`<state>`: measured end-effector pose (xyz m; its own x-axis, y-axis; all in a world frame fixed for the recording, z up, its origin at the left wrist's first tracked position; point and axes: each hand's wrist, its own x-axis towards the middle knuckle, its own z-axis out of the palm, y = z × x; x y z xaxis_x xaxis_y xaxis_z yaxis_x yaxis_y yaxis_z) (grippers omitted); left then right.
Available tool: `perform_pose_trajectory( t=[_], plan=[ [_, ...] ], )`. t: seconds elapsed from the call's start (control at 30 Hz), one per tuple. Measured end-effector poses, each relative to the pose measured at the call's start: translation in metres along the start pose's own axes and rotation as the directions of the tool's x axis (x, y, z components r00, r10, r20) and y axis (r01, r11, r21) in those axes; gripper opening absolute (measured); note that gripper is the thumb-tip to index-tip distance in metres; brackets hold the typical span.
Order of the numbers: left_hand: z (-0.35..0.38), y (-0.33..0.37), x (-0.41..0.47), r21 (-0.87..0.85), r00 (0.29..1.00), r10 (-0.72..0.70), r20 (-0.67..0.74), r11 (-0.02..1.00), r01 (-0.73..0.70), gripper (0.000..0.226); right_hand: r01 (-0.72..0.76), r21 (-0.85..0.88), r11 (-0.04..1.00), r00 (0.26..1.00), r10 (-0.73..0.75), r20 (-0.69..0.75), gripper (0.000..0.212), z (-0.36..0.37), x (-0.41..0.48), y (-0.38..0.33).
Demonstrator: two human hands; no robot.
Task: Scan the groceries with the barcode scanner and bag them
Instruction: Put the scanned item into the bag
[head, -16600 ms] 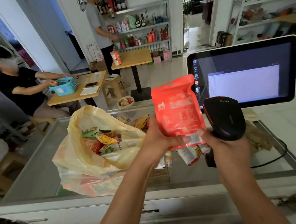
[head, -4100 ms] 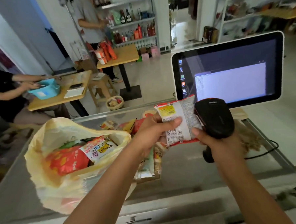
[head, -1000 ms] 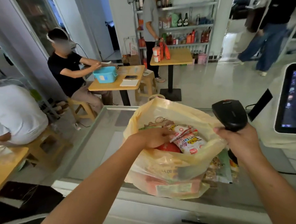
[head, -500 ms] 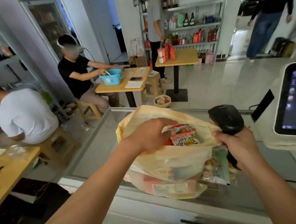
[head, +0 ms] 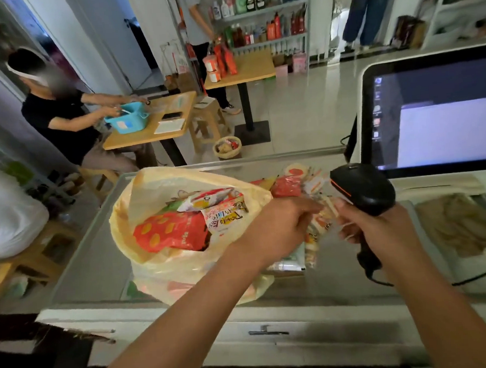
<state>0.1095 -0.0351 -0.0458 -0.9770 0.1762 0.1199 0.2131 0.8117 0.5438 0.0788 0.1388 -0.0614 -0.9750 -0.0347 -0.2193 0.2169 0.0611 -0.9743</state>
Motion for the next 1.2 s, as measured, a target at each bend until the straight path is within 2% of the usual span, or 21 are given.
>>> perform_pose_trajectory(
  t=[0.07,0.13,0.2,0.27,0.33,0.4,0.43,0.57,0.7,0.8,0.9,0.97,1.0,1.07,1.1,1.13,1.2],
  plan=[
    [0.032,-0.008,0.011,0.194,0.982,-0.15,0.112,0.973,0.126,0.044,-0.081,-0.001,0.997,0.997,0.081,0.01,0.03,-0.009,0.004,0.019],
    [0.061,-0.026,0.017,0.505,0.913,-0.348,0.214,0.839,0.202,0.06,-0.144,-0.003,0.99,0.989,0.144,0.035,0.028,-0.015,0.007,0.036],
    [0.08,-0.042,0.016,0.708,0.81,-0.505,0.299,0.687,0.167,0.094,-0.175,-0.012,0.985,0.981,0.175,0.08,0.026,-0.021,0.009,0.05],
    [0.093,-0.057,0.013,0.788,0.738,-0.572,0.358,0.609,0.09,0.124,-0.195,-0.001,0.981,0.975,0.194,0.111,0.024,-0.028,0.011,0.059],
    [0.103,-0.068,0.009,0.82,0.752,-0.558,0.351,0.571,0.041,0.127,-0.215,0.019,0.976,0.968,0.211,0.137,0.019,-0.033,0.013,0.065],
    [0.111,-0.078,0.009,0.805,0.816,-0.506,0.279,0.586,0.089,0.114,-0.22,0.033,0.975,0.964,0.212,0.159,0.015,-0.036,0.016,0.069],
    [0.114,-0.082,0.01,0.773,0.845,-0.482,0.23,0.618,0.142,0.11,-0.221,0.036,0.975,0.963,0.213,0.164,0.014,-0.037,0.017,0.071],
    [0.127,-0.089,0.029,0.579,0.889,-0.437,0.141,0.765,0.284,0.098,-0.229,0.023,0.973,0.964,0.224,0.146,0.018,-0.039,0.022,0.078],
    [0.142,-0.085,0.057,0.186,0.914,-0.392,0.104,0.91,0.369,0.099,-0.223,0.021,0.975,0.97,0.22,0.102,0.02,-0.043,0.022,0.08],
    [0.138,-0.082,0.068,-0.133,0.904,-0.424,0.052,0.894,0.427,0.094,-0.203,0.02,0.979,0.978,0.202,0.053,0.022,-0.05,0.018,0.08],
    [0.116,-0.072,0.062,-0.433,0.847,-0.53,-0.047,0.775,0.461,0.088,-0.196,0.029,0.98,0.981,0.196,-0.003,0.024,-0.053,0.015,0.075],
    [0.1,-0.062,0.059,-0.691,0.795,-0.605,-0.056,0.598,0.406,0.087,-0.18,0.045,0.983,0.983,0.182,-0.036,0.026,-0.052,0.013,0.067],
    [0.092,-0.058,0.059,-0.81,0.788,-0.615,-0.004,0.464,0.358,0.085,-0.164,0.062,0.984,0.984,0.168,-0.054,0.028,-0.051,0.012,0.061],
    [0.078,-0.045,0.058,-0.946,0.846,-0.518,0.129,0.192,0.261,0.076,-0.112,0.101,0.989,0.988,0.121,-0.095,0.033,-0.048,0.01,0.049],
    [0.071,-0.035,0.056,-0.965,0.872,-0.456,0.18,0.091,0.247,0.071,-0.075,0.104,0.992,0.988,0.088,-0.123,0.036,-0.045,0.009,0.042],
    [0.065,-0.027,0.055,-0.967,0.887,-0.408,0.217,0.033,0.252,0.066,-0.036,0.099,0.994,0.987,0.051,-0.151,0.039,-0.043,0.008,0.035],
    [0.06,-0.015,0.054,-0.966,0.912,-0.325,0.251,-0.019,0.26,0.057,0.04,0.093,0.995,0.981,-0.022,-0.191,0.04,-0.038,0.009,0.023]
  ],
)
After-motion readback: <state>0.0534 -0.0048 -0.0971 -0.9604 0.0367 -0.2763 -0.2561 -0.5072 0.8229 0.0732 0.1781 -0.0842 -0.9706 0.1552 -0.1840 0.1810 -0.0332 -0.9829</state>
